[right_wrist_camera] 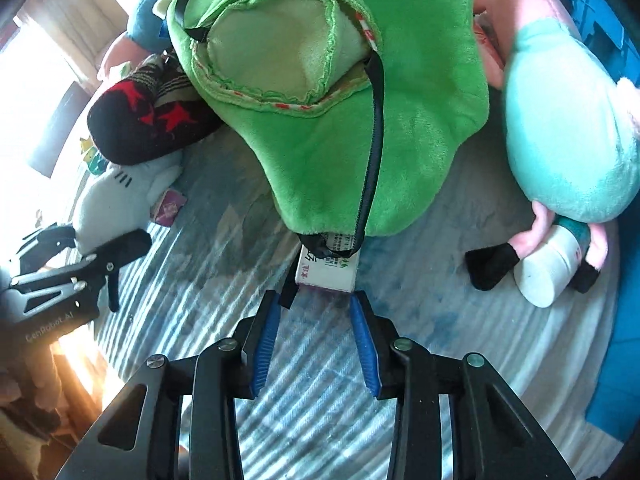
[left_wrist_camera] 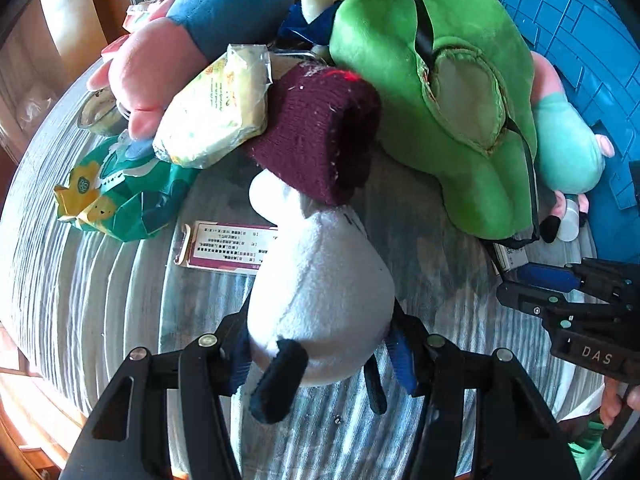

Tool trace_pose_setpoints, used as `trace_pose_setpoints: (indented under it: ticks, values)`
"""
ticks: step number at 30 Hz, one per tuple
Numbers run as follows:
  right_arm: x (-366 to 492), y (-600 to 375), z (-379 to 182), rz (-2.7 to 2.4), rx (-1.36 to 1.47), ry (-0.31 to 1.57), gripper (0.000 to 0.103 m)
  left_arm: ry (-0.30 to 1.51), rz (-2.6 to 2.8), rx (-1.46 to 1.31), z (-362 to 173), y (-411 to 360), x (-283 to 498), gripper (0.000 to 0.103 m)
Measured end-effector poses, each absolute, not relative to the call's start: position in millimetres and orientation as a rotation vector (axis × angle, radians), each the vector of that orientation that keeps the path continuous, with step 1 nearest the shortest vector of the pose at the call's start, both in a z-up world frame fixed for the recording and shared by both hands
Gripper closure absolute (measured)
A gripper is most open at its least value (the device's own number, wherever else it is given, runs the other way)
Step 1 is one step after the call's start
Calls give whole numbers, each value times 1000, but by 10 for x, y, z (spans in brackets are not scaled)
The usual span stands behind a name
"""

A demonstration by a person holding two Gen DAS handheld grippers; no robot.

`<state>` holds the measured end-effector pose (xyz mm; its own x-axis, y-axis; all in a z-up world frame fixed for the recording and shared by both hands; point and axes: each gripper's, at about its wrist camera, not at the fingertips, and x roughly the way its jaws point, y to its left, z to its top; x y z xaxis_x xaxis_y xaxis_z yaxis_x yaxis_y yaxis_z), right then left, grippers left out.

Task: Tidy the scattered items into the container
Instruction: 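Grasp the white plush toy with the left tool while the right tool grasps the ointment box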

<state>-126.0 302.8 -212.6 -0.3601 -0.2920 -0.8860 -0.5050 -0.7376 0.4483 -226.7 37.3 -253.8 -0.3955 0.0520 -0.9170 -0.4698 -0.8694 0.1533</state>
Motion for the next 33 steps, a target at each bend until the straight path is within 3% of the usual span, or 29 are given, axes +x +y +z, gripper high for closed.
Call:
trace_pose_setpoints:
  ticks: [3, 6, 8, 9, 10, 12, 13, 23, 26, 30, 33]
  values:
    - [-1260, 3073, -2128, 2218, -1659, 1103, 64, 561, 2317, -1529, -2575, 416, -2304, 46]
    - [-1275, 3099, -2123, 2202, -1633, 1129, 53, 544, 2311, -1547, -2593, 445, -2345, 46]
    - [-1278, 3116, -2108, 2208, -1626, 1126, 23, 533, 2305, -1553, -2567, 454, -2353, 46]
    - [-1262, 3135, -2089, 2214, -1601, 1137, 23, 527, 2302, -1548, -2543, 454, -2345, 46]
    - [-1238, 3159, -2067, 2218, -1574, 1145, 24, 528, 2304, -1536, -2519, 456, -2331, 46]
    - [-1232, 3192, -2058, 2209, -1578, 1093, 60, 555, 2314, -1503, -2508, 481, -2310, 46]
    - [-1248, 3203, -2087, 2193, -1608, 1063, 73, 568, 2315, -1498, -2524, 497, -2305, 47]
    - [-789, 3111, -2037, 2215, -1844, 1035, 73, 558, 2200, -1546, -2615, 463, -1889, 48]
    - [-717, 3155, -1999, 2246, -1852, 1009, 62, 555, 2197, -1566, -2537, 485, -1869, 44]
    - [-805, 3290, -1955, 2328, -1859, 953, 60, 558, 2279, -1532, -2404, 588, -1925, 25]
    - [-916, 3308, -1989, 2375, -1902, 886, 60, 555, 2340, -1601, -2490, 633, -2094, 25]
